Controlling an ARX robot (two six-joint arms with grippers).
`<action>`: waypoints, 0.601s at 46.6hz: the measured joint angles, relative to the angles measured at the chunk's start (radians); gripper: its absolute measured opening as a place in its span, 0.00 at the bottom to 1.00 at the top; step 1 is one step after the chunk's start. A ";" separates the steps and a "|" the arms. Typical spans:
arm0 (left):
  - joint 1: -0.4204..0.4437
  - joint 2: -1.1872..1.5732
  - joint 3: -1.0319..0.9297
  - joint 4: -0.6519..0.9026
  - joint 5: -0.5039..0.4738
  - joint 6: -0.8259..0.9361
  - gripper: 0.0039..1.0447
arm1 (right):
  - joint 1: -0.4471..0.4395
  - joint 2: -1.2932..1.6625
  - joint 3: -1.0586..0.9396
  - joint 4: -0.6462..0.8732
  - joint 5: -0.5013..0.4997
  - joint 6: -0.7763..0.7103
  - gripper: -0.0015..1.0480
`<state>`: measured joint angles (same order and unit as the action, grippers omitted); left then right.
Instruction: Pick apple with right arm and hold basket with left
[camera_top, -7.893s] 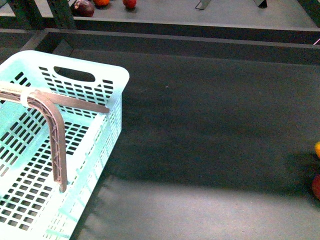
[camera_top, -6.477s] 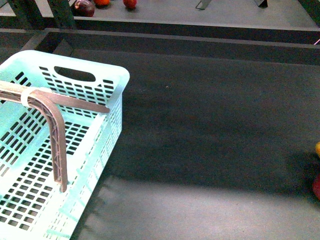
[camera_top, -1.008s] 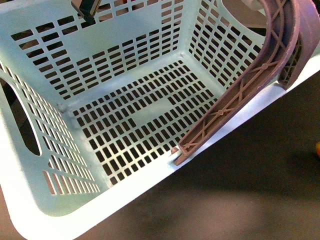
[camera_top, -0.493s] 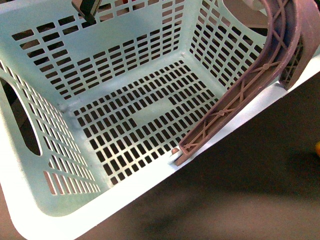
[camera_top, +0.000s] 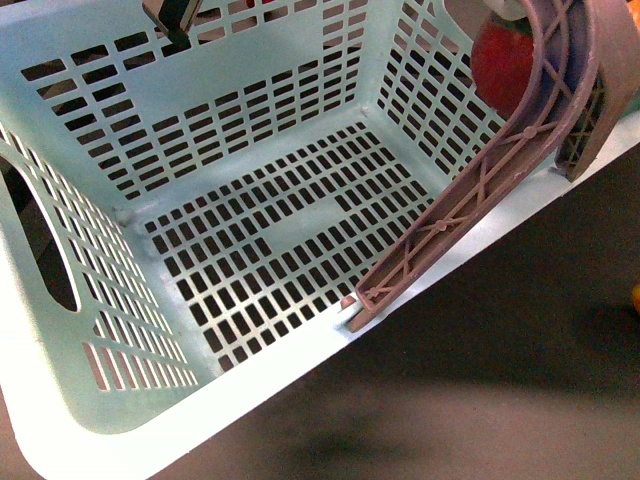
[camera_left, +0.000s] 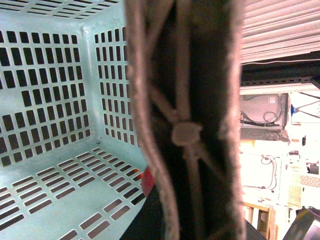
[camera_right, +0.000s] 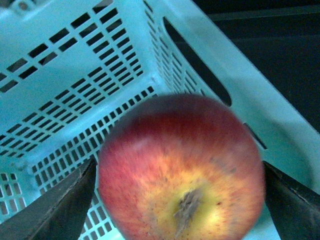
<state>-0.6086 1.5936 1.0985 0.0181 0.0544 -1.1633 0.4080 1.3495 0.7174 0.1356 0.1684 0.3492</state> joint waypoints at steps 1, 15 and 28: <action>0.000 0.000 0.000 0.000 0.000 0.000 0.05 | -0.006 -0.007 0.000 0.002 0.003 0.003 0.92; 0.002 0.002 0.000 -0.003 -0.002 0.008 0.04 | -0.159 -0.250 -0.086 -0.045 0.212 -0.021 0.91; 0.000 0.002 0.000 -0.003 0.007 0.003 0.05 | -0.245 -0.362 -0.382 0.506 -0.013 -0.294 0.54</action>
<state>-0.6086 1.5959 1.0985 0.0147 0.0616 -1.1606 0.1635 0.9878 0.3351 0.6418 0.1555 0.0547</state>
